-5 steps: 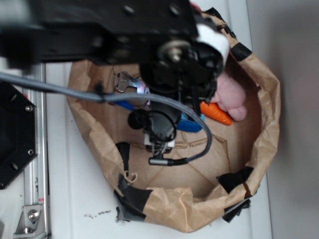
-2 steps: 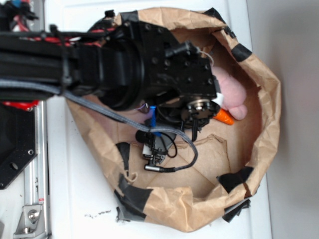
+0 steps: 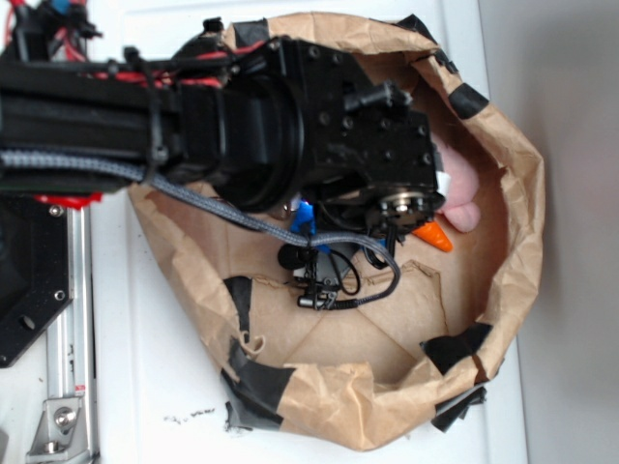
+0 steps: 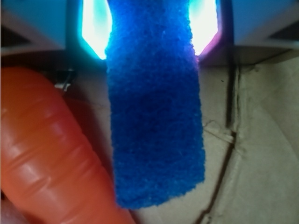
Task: Grab the blue sponge.
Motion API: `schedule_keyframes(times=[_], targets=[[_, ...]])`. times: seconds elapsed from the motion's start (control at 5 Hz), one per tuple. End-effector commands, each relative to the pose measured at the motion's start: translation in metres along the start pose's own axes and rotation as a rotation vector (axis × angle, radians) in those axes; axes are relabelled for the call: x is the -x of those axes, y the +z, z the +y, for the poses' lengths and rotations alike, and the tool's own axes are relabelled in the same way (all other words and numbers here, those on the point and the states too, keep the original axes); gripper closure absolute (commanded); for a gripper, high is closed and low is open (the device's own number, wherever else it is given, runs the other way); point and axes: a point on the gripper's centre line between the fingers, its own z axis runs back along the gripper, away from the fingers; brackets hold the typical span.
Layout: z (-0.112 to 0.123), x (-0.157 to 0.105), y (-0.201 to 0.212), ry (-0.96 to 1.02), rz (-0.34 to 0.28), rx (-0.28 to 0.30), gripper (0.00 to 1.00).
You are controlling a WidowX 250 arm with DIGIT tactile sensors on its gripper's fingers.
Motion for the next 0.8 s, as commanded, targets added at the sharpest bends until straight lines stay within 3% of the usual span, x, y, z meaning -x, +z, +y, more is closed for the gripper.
schedule_keyframes(times=[0.0, 0.2, 0.6], targets=[[-0.017, 0.007, 0.095, 0.05, -0.235, -0.09, 1.0], [-0.022, 0.016, 0.143, 0.096, -0.264, -0.106, 1.0], [-0.025, 0.019, 0.141, 0.101, -0.2, -0.094, 1.0]])
